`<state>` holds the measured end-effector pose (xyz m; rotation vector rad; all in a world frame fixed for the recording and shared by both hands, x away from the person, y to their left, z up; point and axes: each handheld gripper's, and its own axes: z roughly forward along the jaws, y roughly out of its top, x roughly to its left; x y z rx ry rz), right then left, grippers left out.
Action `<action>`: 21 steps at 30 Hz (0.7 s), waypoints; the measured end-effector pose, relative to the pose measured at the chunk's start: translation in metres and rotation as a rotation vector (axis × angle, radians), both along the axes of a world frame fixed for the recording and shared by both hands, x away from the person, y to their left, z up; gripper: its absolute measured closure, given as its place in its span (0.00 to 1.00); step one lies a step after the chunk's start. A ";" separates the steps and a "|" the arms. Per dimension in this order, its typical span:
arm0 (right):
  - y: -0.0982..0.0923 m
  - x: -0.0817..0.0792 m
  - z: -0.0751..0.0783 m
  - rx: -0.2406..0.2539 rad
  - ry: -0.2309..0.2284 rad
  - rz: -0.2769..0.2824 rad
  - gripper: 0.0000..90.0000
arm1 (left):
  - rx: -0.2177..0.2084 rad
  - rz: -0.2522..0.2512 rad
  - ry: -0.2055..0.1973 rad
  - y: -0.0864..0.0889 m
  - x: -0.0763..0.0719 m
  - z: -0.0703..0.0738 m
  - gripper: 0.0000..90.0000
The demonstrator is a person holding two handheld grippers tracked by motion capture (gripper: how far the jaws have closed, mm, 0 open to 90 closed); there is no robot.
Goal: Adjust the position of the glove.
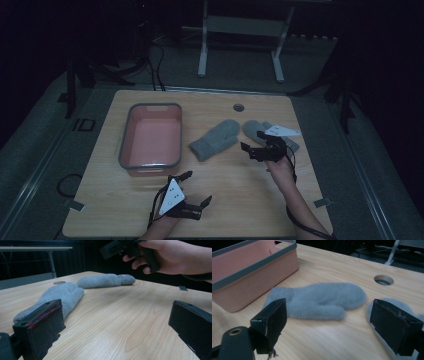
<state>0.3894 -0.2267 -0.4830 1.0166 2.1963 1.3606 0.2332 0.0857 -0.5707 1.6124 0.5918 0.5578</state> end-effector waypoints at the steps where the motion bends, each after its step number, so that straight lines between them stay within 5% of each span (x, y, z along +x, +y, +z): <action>1: 0.003 0.004 0.001 0.000 0.002 0.003 0.15 | 0.000 -0.001 0.000 0.000 0.000 0.000 0.00; 7: 0.030 0.027 -0.003 -0.032 0.033 0.007 0.15 | -0.005 -0.006 0.004 0.000 0.000 0.000 0.00; 9: 0.036 0.033 -0.005 -0.008 0.042 0.046 0.15 | -0.008 -0.008 0.007 0.000 0.000 0.000 0.00; 15: 0.059 0.054 -0.011 -0.058 0.065 0.065 0.16 | -0.006 -0.013 0.011 0.000 0.000 0.000 0.00; 21: 0.083 0.065 -0.027 -0.130 0.070 0.109 0.30 | -0.010 -0.019 0.015 0.000 0.000 0.000 0.00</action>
